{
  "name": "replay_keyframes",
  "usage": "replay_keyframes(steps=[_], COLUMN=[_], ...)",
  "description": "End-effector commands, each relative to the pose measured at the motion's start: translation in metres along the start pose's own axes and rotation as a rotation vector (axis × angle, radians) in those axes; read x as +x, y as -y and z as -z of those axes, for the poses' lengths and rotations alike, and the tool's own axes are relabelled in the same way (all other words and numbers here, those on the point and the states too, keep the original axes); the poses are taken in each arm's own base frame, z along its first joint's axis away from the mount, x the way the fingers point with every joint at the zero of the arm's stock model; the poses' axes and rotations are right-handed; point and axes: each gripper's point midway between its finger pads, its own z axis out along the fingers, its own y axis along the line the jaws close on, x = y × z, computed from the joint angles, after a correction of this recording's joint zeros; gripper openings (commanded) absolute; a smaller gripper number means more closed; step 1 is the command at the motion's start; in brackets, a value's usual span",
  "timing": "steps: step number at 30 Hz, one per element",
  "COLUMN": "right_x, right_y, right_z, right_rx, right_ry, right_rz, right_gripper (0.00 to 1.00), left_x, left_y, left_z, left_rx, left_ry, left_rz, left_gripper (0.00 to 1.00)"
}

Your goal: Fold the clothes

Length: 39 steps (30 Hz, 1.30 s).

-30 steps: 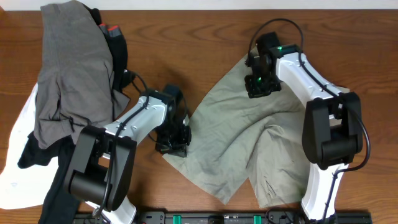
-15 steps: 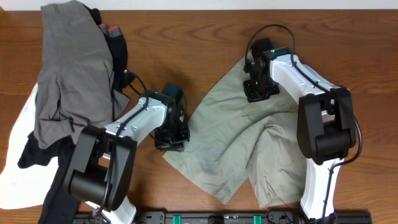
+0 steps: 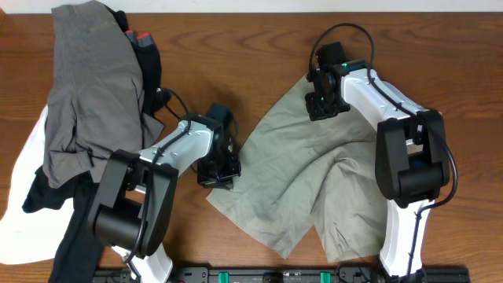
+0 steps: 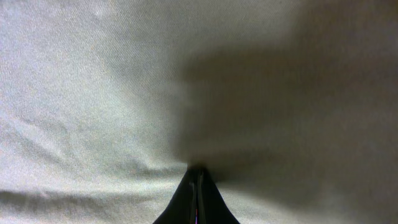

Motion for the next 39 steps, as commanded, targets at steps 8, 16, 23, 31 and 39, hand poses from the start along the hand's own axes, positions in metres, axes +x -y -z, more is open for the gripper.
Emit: replay_keyframes(steps=[8, 16, 23, 31, 39], right_x=[-0.012, -0.052, -0.074, -0.09, -0.117], right_y=[-0.001, 0.006, 0.009, 0.014, 0.047], right_z=[-0.011, -0.005, 0.0, 0.012, 0.043], right_rx=[0.007, 0.048, 0.041, 0.037, 0.051], right_ry=[0.042, 0.21, 0.299, 0.353, 0.432], right_rz=[-0.002, -0.022, -0.055, -0.078, -0.117], right_gripper=[0.01, 0.03, 0.06, 0.25, 0.57], left_x=[-0.012, -0.08, -0.16, -0.237, -0.272], left_y=[-0.03, -0.068, -0.084, -0.07, -0.036], left_z=[-0.041, -0.018, 0.018, 0.099, 0.191], left_rx=[-0.081, -0.041, 0.06, 0.063, 0.112], left_ry=[-0.053, 0.166, 0.483, 0.808, 0.966], left_rz=[-0.022, 0.101, 0.119, 0.047, -0.014], left_gripper=[0.07, 0.07, 0.06, 0.06, 0.06])
